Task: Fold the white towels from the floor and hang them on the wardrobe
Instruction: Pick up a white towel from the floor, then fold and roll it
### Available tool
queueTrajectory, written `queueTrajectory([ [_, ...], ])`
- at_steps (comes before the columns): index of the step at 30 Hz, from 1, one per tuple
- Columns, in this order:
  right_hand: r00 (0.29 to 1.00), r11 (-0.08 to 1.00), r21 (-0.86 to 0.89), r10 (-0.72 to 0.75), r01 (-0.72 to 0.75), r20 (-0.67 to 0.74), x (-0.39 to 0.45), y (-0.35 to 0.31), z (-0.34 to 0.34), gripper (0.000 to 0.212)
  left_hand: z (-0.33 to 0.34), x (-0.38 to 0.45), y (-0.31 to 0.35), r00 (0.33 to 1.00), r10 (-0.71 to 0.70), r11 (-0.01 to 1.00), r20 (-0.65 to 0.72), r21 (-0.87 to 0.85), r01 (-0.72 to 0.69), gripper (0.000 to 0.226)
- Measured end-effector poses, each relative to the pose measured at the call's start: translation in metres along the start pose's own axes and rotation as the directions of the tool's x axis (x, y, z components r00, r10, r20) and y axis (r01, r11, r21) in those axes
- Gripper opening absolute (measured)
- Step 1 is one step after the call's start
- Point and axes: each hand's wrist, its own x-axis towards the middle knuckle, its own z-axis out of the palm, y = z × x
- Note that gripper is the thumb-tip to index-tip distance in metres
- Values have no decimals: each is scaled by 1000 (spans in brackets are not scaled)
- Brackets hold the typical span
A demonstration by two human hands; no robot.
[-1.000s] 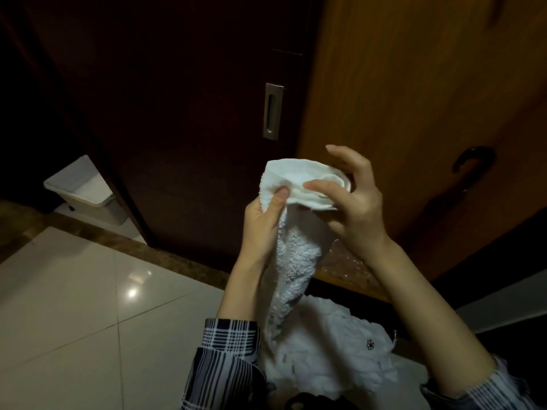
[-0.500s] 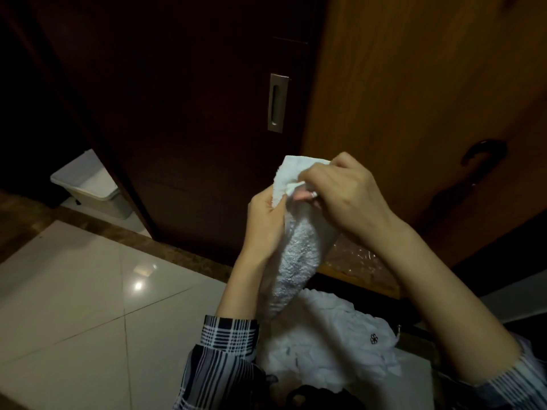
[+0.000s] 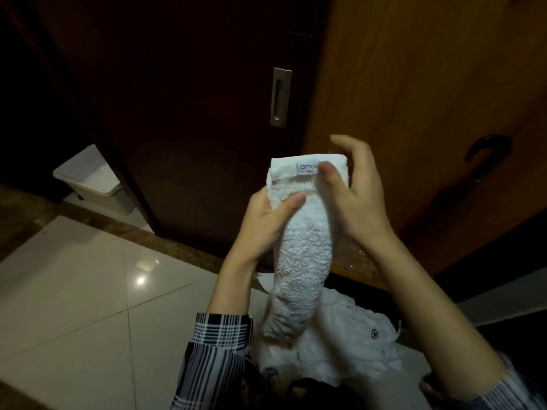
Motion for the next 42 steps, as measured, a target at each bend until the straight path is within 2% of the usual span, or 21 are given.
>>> queueTrajectory([
  [1, 982, 966, 180, 177, -185, 59, -7, 0, 1, 50, 1, 0, 1, 1000, 9, 1000, -18, -26, -9, 21],
  [2, 945, 880, 346, 298, -326, 133, -14, 2, 2, 50, 1, 1, 1, 999, 17, 999, -42, -42, -19, 25],
  [3, 918, 792, 465, 355, -396, 176, -20, 4, 4, 50, 3, 1, 1, 998, 27, 998, -63, -46, -30, 28],
  [5, 910, 666, 632, 379, -396, 171, -27, 6, 8, 47, 8, 2, 3, 995, 37, 998, -90, -43, -41, 38],
  [7, 931, 577, 751, 335, -323, 142, -27, 6, 8, 39, 13, 1, 5, 994, 40, 998, -98, -38, -44, 47],
  [10, 962, 473, 848, 236, -240, 141, -26, 6, 7, 37, 16, 1, 11, 992, 70, 995, -105, -63, -77, 44],
  [12, 964, 397, 884, 186, -249, 188, -25, 5, 6, 45, 16, 0, 14, 988, 110, 988, -113, -94, -121, 39],
  [17, 921, 239, 891, 157, -385, 356, -19, 1, 9, 62, 15, -2, 12, 992, 109, 960, -69, -253, -123, 25],
  [19, 903, 201, 882, 141, -426, 405, -16, -3, 11, 60, 13, -3, 12, 997, 64, 950, -41, -302, -74, 38],
  [22, 896, 169, 880, 112, -444, 431, -12, -12, 13, 47, 13, -2, 18, 999, 36, 964, -9, -263, -37, 52],
  [24, 898, 173, 881, 115, -439, 425, -11, -16, 16, 39, 16, -1, 21, 998, 63, 975, -11, -213, -64, 45],
  [26, 914, 247, 880, 100, -405, 392, -12, -20, 21, 34, 18, -2, 21, 997, 77, 987, 3, -145, -76, 35],
  [28, 927, 365, 853, 114, -374, 357, -14, -23, 25, 41, 16, -2, 19, 997, 78, 996, 10, -50, -77, 36],
  [30, 927, 439, 817, 141, -372, 347, -16, -25, 28, 54, 11, 0, 15, 996, 89, 993, -9, 75, -88, 52],
  [31, 922, 450, 806, 142, -385, 360, -18, -25, 29, 59, 9, 1, 14, 997, 76, 988, -16, 133, -73, 64],
  [34, 883, 407, 787, 137, -464, 449, -23, -23, 32, 73, 5, 6, 10, 995, 99, 940, -25, 331, -85, 71],
  [37, 869, 398, 774, 164, -492, 468, -24, -20, 33, 79, 9, 7, 12, 972, 140, 901, -189, 430, -46, 92],
  [39, 893, 407, 796, 186, -449, 409, -21, -19, 32, 68, 12, 8, 10, 933, 187, 898, -307, 439, -36, 83],
  [42, 920, 402, 832, 241, -383, 308, -13, -22, 28, 60, 15, 7, 3, 902, 250, 934, -352, 333, -129, 44],
])
